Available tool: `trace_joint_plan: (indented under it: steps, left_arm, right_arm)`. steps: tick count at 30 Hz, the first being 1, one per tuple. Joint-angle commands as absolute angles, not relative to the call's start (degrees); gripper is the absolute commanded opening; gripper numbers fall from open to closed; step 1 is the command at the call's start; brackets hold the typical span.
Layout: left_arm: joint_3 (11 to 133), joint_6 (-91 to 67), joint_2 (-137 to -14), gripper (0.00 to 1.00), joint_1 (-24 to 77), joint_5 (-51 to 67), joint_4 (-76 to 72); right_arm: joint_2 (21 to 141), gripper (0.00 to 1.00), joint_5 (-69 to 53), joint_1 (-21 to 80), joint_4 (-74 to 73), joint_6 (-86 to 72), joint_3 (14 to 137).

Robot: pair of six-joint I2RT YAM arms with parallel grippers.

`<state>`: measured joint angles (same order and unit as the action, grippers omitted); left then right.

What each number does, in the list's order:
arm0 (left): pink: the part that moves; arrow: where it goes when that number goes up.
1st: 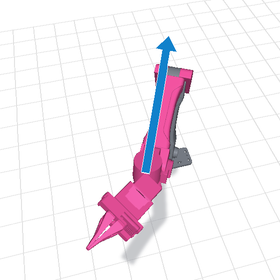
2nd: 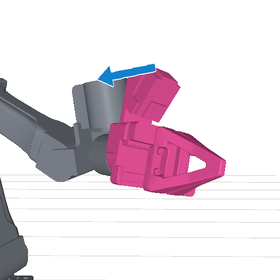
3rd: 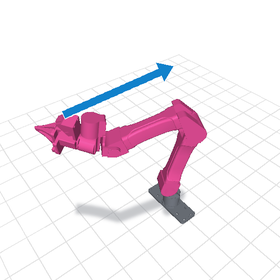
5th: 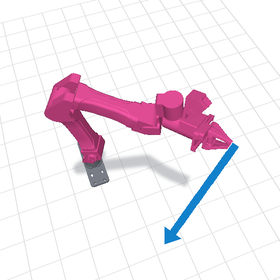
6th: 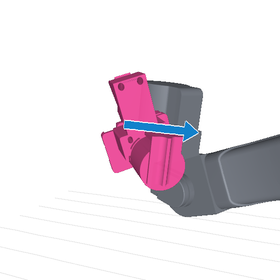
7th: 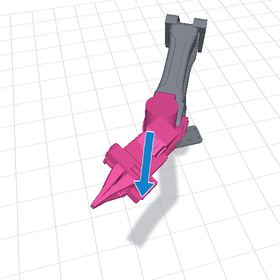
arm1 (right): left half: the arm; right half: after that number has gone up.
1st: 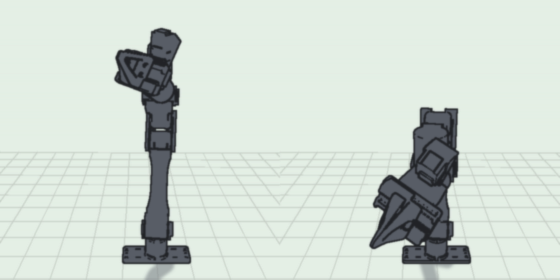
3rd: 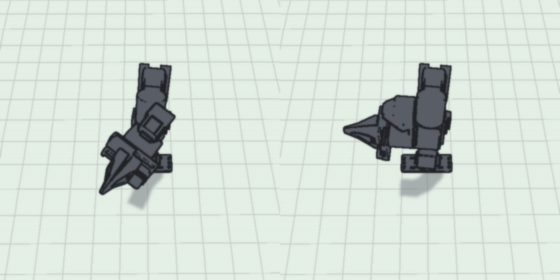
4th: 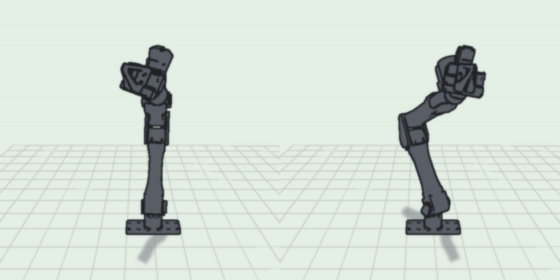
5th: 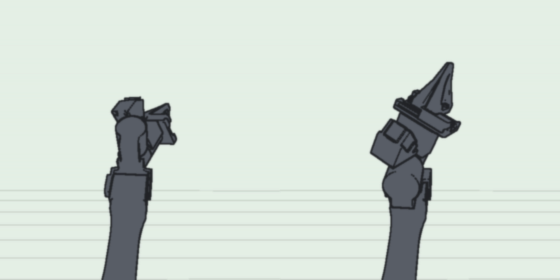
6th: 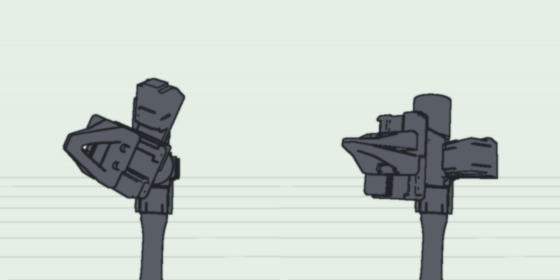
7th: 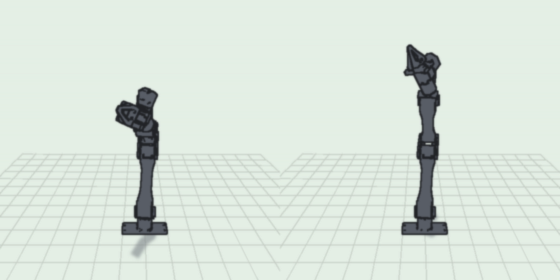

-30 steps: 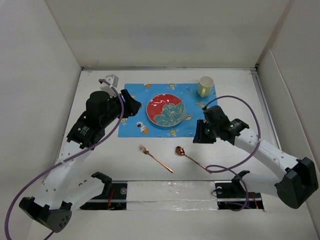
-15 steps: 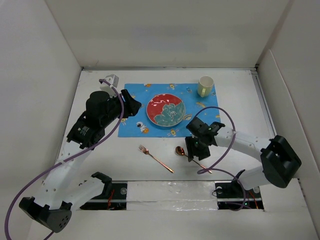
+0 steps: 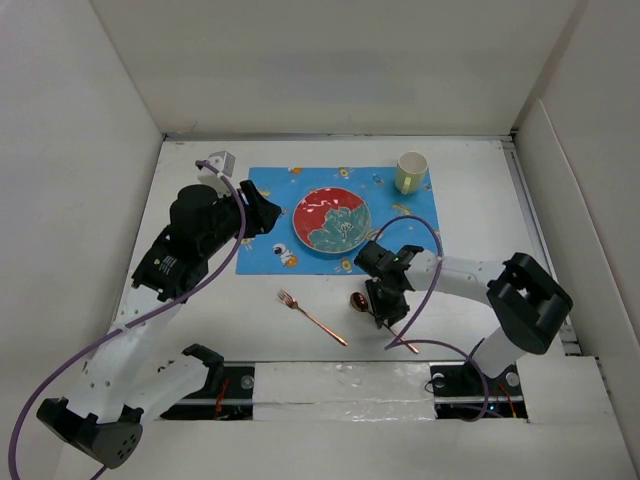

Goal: Set the dinner table for one person

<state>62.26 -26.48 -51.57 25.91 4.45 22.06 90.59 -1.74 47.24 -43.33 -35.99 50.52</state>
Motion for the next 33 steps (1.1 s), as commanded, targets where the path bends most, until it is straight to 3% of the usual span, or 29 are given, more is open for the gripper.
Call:
trace_joint_plan:
  steps: [1,9,11,23,28,33]
  left_arm:
    - [62.05,-26.81,-51.24,0.46,26.19,3.87,19.60]
    - [62.05,-27.07,-51.77,0.46,26.19,3.60,18.81]
    - [61.61,-27.25,-51.77,0.46,26.19,3.69,18.37]
    - [62.75,-27.07,-53.70,0.46,26.19,3.60,17.84]
    - [61.96,-27.25,-54.05,0.46,26.19,4.04,16.26]
    - [63.19,-26.72,-55.28,0.46,26.19,5.10,16.44]
  right_arm:
    - [94.56,0.36,-1.05,50.18,-37.36,-37.87,50.71]
    - [96.15,0.04,-0.35,55.72,-37.18,-39.81,52.91]
    - [95.36,0.00,1.21,55.72,-36.83,-40.34,52.91]
    - [82.88,0.00,6.24,53.17,-44.91,-38.85,64.07]
    - [83.40,0.00,6.95,42.05,-43.78,-33.68,68.81]
    - [93.74,0.00,6.59,31.22,-40.69,-28.05,78.45]
